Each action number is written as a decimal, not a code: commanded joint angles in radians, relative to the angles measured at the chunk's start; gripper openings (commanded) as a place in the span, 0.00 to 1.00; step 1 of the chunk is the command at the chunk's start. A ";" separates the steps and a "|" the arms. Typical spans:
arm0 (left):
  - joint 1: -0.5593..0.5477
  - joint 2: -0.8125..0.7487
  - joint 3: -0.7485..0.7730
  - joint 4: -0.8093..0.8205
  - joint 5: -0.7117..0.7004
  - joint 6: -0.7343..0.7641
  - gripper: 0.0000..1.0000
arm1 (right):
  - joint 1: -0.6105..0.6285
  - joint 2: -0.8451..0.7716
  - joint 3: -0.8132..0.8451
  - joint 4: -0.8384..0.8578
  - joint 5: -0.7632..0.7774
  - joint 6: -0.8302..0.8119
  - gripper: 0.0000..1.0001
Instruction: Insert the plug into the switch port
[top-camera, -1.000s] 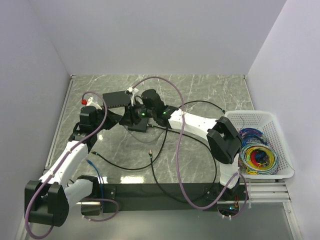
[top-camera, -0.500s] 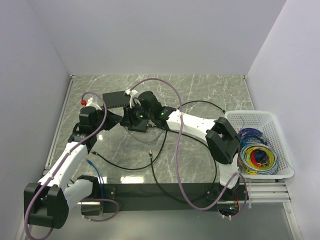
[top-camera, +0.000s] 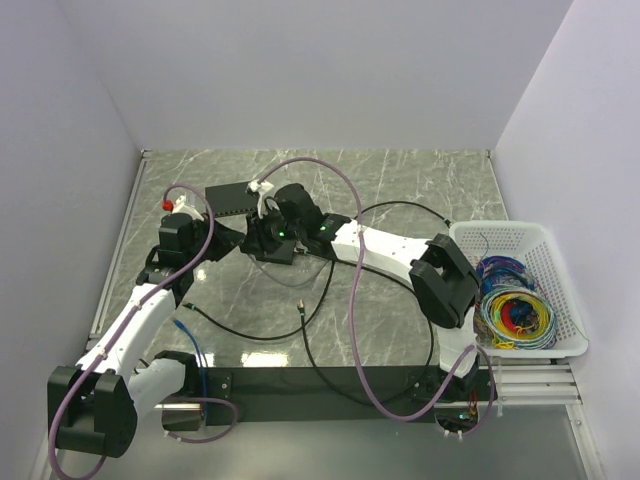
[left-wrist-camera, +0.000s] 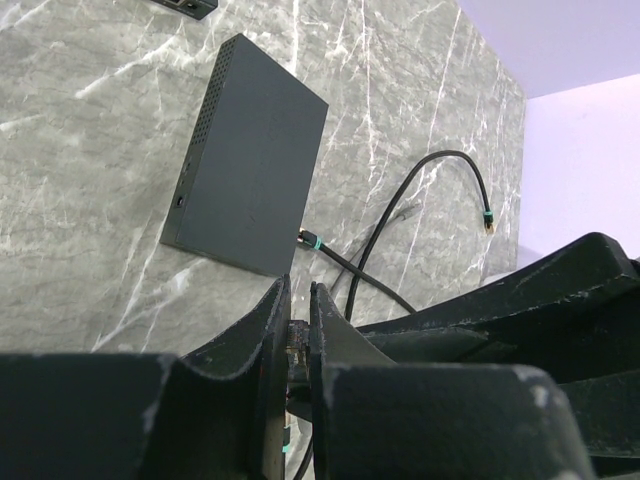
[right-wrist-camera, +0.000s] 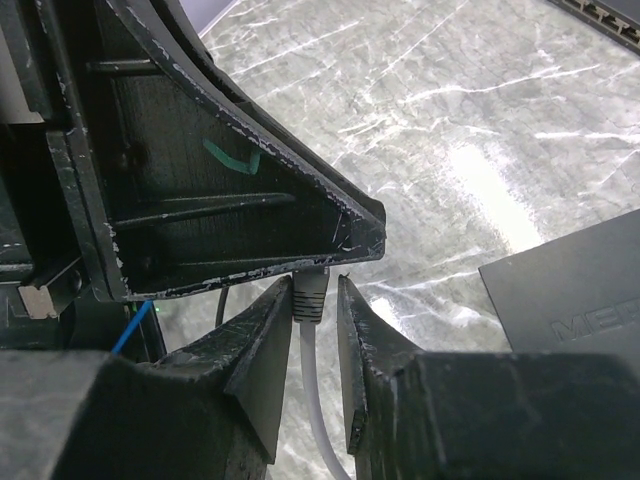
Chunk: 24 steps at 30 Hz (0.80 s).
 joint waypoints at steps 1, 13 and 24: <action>-0.008 -0.022 0.014 0.031 -0.006 0.013 0.01 | 0.008 0.024 0.043 0.004 -0.006 -0.007 0.31; -0.010 -0.024 0.022 0.019 -0.023 0.021 0.01 | 0.008 0.026 0.031 0.010 -0.002 0.000 0.28; -0.010 -0.029 0.013 0.017 -0.026 0.021 0.00 | -0.008 -0.031 -0.020 0.064 -0.014 0.023 0.41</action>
